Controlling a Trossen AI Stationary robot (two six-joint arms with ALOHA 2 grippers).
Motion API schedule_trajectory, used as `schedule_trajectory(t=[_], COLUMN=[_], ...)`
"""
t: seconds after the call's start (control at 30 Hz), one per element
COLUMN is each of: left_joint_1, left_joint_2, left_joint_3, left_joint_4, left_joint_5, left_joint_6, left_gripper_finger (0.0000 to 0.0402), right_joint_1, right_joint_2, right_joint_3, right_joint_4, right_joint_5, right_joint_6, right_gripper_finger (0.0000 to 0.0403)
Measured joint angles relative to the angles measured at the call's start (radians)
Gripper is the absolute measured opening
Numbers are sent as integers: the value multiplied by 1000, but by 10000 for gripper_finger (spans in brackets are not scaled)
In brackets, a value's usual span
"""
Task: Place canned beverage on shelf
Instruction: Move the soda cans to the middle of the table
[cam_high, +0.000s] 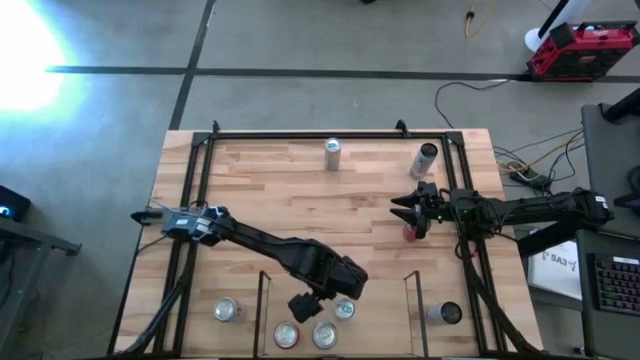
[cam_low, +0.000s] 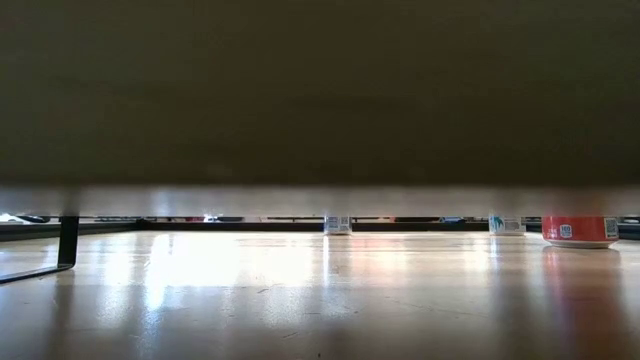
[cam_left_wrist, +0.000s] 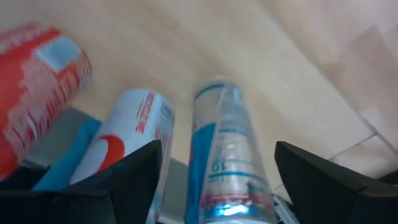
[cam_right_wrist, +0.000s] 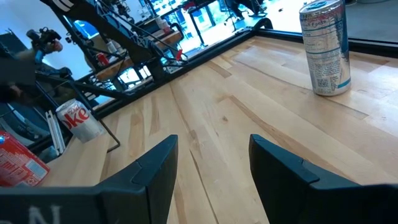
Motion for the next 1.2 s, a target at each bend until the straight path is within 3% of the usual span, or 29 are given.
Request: schedule_trajectory(t=[0.27,0.5,0.57,0.73,0.93,1.07,1.2], left_joint_1=[25,34,33,32,-7,-26,-31], left_joint_2=[-48,-93,-102,-127,-211,-331,-501], left_joint_3=[0,1,1,-1,-67,-236,-475], left_joint_4=[-153,-179,-193,-268,-267,-266,-269], left_joint_5=[-108,-180,-181,-186,-315,-379,-373], left_joint_6=[227,728,811,829,844,841,747], left_gripper_finger=[355,371,371,372,372,372,372], right_joint_1=[0,0,0,0,0,0,0], right_joint_2=[0,0,0,0,0,0,0], right_joint_3=[0,0,0,0,0,0,0], right_joint_4=[0,0,0,0,0,0,0], right_joint_5=[0,0,0,0,0,0,0], right_joint_6=[0,0,0,0,0,0,0], right_gripper_finger=[183,183,183,183,183,183,183])
